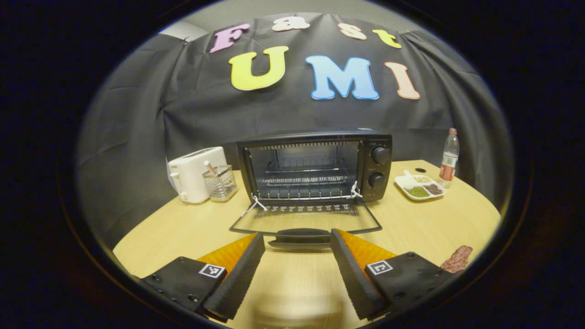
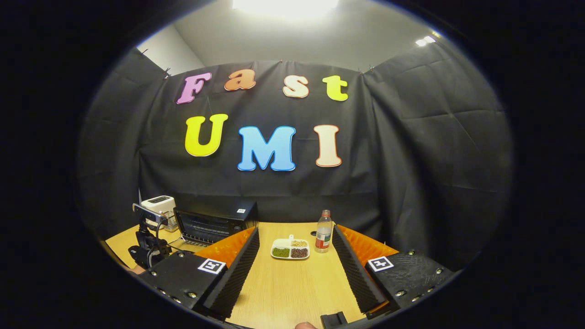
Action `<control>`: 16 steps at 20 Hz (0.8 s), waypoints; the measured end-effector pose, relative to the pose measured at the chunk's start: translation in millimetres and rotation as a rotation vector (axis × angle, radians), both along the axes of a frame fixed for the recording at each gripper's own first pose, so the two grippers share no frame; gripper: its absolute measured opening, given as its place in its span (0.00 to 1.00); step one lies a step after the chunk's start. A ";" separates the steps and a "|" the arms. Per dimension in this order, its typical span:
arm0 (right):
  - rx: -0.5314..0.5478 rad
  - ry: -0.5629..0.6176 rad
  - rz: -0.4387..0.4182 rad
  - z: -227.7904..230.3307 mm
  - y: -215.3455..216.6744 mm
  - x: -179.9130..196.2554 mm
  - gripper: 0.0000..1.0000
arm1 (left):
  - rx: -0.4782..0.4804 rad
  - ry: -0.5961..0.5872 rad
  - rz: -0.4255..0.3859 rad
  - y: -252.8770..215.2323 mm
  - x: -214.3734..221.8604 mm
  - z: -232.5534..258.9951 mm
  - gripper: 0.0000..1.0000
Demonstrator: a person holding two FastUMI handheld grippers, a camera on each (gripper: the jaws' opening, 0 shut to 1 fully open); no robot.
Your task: Open the electric oven with the left hand, put the food in, and close the electric oven.
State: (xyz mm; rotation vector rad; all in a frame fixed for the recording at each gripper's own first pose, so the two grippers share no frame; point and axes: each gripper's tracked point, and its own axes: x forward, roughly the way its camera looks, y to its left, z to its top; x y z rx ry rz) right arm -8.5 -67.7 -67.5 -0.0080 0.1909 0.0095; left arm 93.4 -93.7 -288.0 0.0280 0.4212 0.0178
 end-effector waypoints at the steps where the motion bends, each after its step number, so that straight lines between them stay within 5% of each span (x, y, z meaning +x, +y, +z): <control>1: 0.016 0.007 0.017 -4.5 2.8 1.9 0.97 | -0.001 -0.022 0.004 2.4 -7.6 14.7 0.96; 7: 0.093 0.064 0.133 -31.5 24.5 18.5 0.97 | -0.001 -0.198 0.036 23.2 -56.9 125.8 1.00; 9: 0.103 0.081 0.169 -40.3 31.4 27.4 0.97 | 0.013 -0.255 0.030 28.7 -73.3 160.1 0.92; 10: 0.109 0.097 0.187 -47.1 36.3 31.3 0.97 | 0.024 -0.278 0.027 32.5 -80.2 175.3 1.00; 12: 0.123 0.132 0.218 -61.0 44.3 39.5 0.97 | 0.036 -0.311 0.030 41.3 -92.7 198.7 1.00; 13: 0.129 0.150 0.232 -68.2 48.8 43.9 0.97 | 0.032 -0.322 0.037 45.8 -98.5 206.1 0.91; 16: 0.164 0.219 0.266 -92.4 62.8 52.1 0.98 | 0.023 -0.352 0.062 60.4 -113.8 228.7 0.91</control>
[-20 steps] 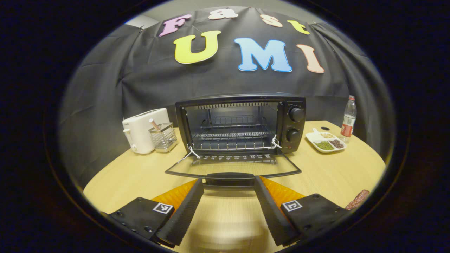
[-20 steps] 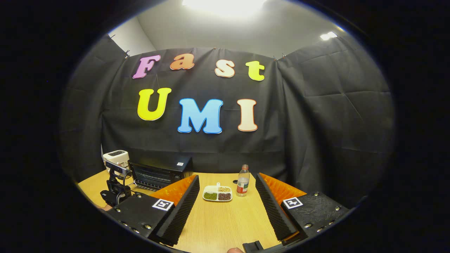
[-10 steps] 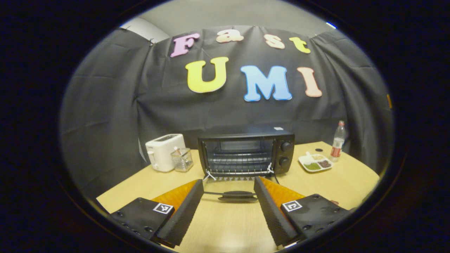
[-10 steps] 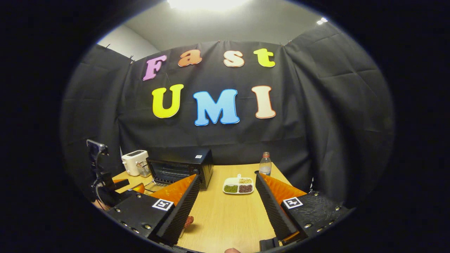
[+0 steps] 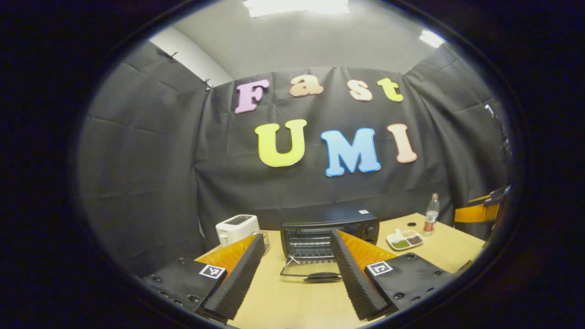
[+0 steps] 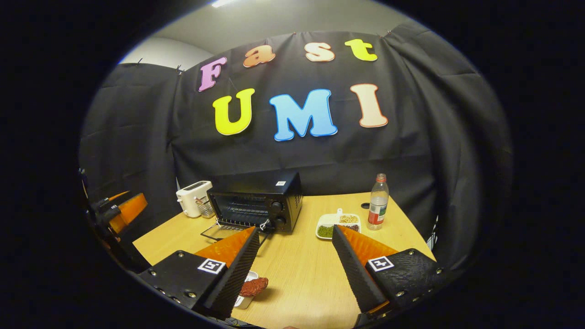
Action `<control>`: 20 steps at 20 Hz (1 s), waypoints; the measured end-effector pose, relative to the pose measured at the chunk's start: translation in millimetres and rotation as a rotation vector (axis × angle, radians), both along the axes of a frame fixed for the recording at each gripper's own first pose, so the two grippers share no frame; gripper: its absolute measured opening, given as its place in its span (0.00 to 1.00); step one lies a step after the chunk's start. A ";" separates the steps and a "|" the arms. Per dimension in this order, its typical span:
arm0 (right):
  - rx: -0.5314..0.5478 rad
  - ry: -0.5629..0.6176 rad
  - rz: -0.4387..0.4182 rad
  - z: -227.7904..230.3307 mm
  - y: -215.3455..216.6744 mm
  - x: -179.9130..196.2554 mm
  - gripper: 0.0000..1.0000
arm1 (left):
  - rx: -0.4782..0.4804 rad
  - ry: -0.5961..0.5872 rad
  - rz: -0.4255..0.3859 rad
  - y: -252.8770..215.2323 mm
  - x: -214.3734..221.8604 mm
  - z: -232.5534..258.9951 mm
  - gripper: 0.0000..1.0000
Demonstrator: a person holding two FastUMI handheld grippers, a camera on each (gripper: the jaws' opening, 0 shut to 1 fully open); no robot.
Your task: Open the electric oven with the left hand, put the food in, and close the electric oven.
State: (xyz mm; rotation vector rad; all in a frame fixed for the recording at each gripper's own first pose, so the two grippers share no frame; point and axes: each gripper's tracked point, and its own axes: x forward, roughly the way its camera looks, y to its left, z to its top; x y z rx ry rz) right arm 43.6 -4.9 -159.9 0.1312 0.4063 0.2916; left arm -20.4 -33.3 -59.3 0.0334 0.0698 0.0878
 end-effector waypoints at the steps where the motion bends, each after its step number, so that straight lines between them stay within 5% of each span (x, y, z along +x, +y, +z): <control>1: 0.017 0.030 0.008 -9.0 4.7 1.6 0.98 | 0.008 -0.011 0.013 6.5 -5.6 5.9 0.92; 4: 0.068 0.123 0.035 -35.0 21.5 0.4 0.98 | 0.032 -0.033 0.039 20.0 -16.9 18.1 0.92; 6: 0.095 0.194 0.056 -54.7 33.2 -1.4 0.98 | 0.037 -0.030 0.041 25.6 -20.4 21.8 1.00; 8: 0.133 0.268 0.087 -74.0 46.2 -6.6 0.98 | 0.027 -0.022 0.047 33.4 -23.7 19.2 0.92; 20: 0.327 0.661 0.104 -155.3 86.9 -49.2 0.92 | 0.022 0.029 0.120 80.9 -29.1 -5.4 0.96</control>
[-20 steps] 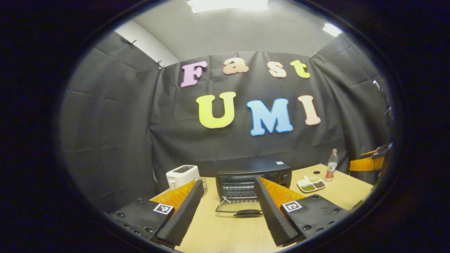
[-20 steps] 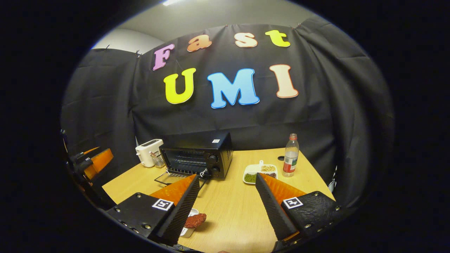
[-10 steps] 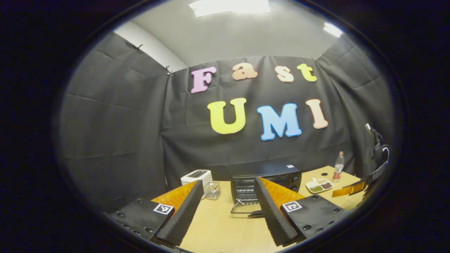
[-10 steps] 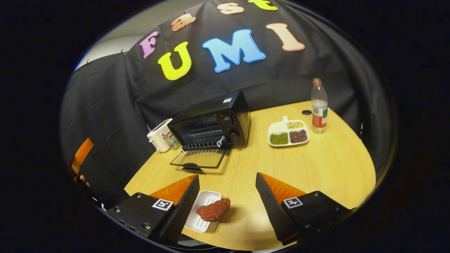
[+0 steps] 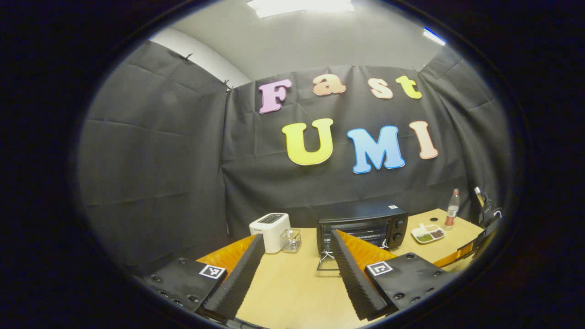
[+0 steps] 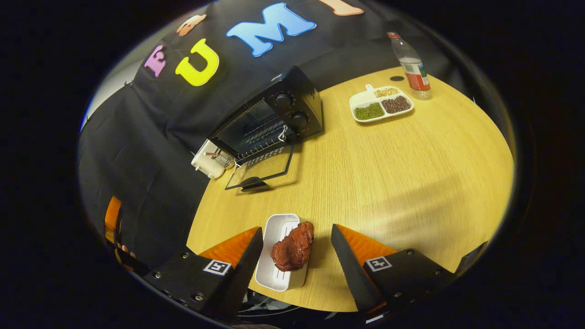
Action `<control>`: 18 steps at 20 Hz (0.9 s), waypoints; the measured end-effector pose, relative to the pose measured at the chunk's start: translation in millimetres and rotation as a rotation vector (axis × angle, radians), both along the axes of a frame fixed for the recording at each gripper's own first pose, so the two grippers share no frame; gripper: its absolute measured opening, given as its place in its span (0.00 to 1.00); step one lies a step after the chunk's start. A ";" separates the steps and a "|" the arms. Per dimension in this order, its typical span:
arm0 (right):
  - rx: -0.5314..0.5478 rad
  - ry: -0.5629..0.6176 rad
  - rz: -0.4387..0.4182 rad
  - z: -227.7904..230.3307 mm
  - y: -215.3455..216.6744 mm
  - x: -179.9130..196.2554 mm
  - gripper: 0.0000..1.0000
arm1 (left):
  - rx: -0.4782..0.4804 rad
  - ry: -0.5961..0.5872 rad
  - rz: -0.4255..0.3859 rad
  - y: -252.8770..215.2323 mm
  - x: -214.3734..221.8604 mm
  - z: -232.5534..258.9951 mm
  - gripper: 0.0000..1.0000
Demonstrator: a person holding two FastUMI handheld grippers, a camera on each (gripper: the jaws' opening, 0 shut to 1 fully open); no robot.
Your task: Open the electric oven with the left hand, put the food in, and close the electric oven.
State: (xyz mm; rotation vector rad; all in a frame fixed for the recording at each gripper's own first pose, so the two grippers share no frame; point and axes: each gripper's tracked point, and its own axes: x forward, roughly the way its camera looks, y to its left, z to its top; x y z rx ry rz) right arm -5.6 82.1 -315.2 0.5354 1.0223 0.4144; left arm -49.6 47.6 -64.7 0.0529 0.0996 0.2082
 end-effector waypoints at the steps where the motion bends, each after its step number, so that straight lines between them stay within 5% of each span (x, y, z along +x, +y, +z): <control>1: 0.006 0.016 -0.006 -4.3 1.1 -1.2 0.92 | -0.005 0.001 0.003 2.4 0.7 0.1 0.97; 3: 0.034 0.061 -0.025 -12.0 7.2 -8.2 0.85 | -0.004 -0.002 0.010 8.2 1.2 0.3 0.97; 4: 0.065 0.091 -0.037 -13.7 12.1 -8.9 0.71 | -0.003 -0.001 0.010 9.2 1.5 0.2 0.96; 5: 0.111 0.116 -0.041 -11.2 16.7 -11.8 0.69 | -0.002 -0.001 0.010 10.0 0.8 1.2 0.95; 11: 0.156 0.171 -0.006 -13.1 36.5 -26.8 0.69 | 0.020 0.017 -0.013 11.6 1.4 -6.7 0.92; 14: 0.107 0.164 -0.073 -28.3 27.6 -17.1 0.69 | 0.025 0.022 -0.016 12.4 0.5 -8.2 1.00; 16: 0.171 0.191 -0.145 -31.8 22.3 -3.9 0.22 | 0.029 0.021 -0.016 12.8 0.5 -7.3 0.92; 18: 0.200 0.170 -0.165 -19.7 13.3 -6.7 0.19 | 0.032 0.026 -0.018 14.4 1.2 -7.3 0.92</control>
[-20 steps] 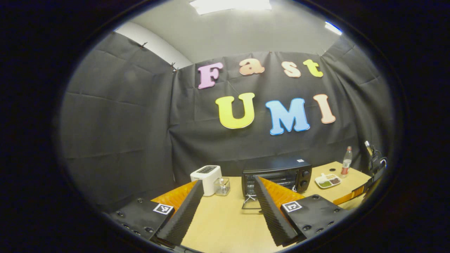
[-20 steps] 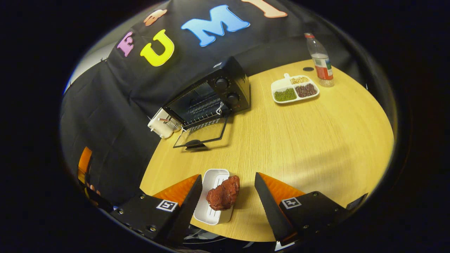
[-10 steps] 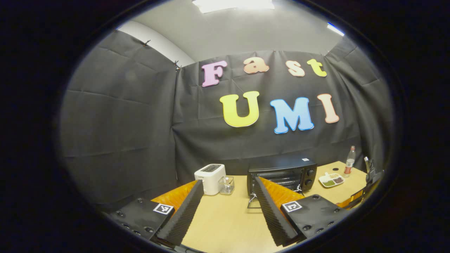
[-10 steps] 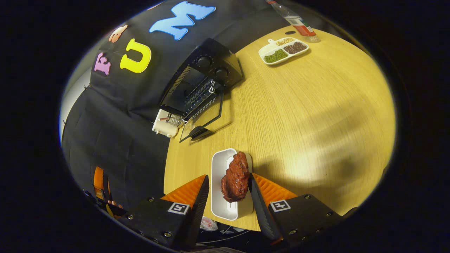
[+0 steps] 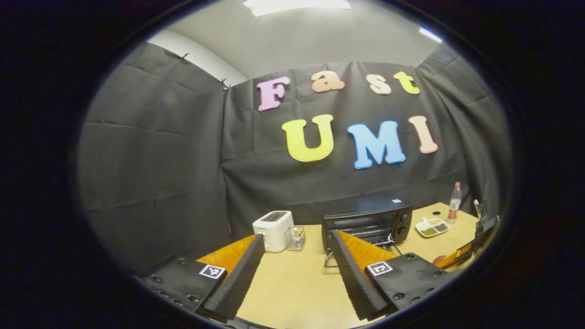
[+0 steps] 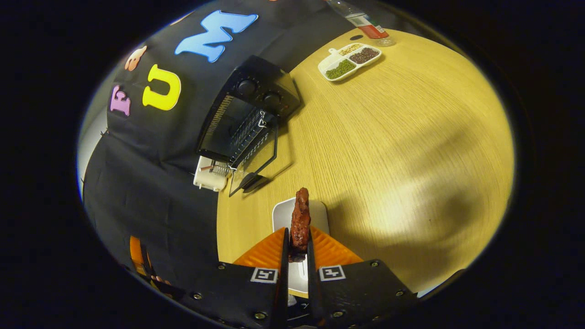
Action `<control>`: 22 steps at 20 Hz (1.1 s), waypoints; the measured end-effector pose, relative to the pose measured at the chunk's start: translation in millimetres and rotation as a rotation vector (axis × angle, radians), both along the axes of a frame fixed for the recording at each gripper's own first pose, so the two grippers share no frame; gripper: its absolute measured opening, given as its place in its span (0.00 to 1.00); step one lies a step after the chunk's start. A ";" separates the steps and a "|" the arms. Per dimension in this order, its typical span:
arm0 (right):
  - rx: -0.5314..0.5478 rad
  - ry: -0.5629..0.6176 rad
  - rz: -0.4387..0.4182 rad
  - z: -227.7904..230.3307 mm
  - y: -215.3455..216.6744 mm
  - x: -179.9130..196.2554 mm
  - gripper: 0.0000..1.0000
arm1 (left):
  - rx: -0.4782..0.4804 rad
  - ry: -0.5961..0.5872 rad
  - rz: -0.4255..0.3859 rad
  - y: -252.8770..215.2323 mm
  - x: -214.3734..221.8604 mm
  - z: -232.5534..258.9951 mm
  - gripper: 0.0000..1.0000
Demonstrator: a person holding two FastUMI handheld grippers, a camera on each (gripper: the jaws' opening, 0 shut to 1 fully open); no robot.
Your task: Open the electric oven with the left hand, put the food in, and close the electric oven.
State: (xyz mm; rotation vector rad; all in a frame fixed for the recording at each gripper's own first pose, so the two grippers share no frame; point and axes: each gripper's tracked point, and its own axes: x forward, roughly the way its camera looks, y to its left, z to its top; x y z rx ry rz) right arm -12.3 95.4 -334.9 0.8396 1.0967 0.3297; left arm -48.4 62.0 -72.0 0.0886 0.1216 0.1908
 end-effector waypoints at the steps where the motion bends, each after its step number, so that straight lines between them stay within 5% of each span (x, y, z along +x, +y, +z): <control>1: -0.007 -0.020 0.016 0.0 4.6 0.7 0.10 | 0.007 0.001 0.001 1.5 -0.5 -1.6 0.96; 9: -0.002 -0.114 0.004 51.7 17.4 20.4 0.10 | -0.020 -0.005 -0.016 5.4 14.7 -4.7 1.00; 22: 0.037 -0.257 -0.055 99.9 92.0 112.4 0.10 | -0.073 0.008 -0.023 43.0 44.7 -26.5 1.00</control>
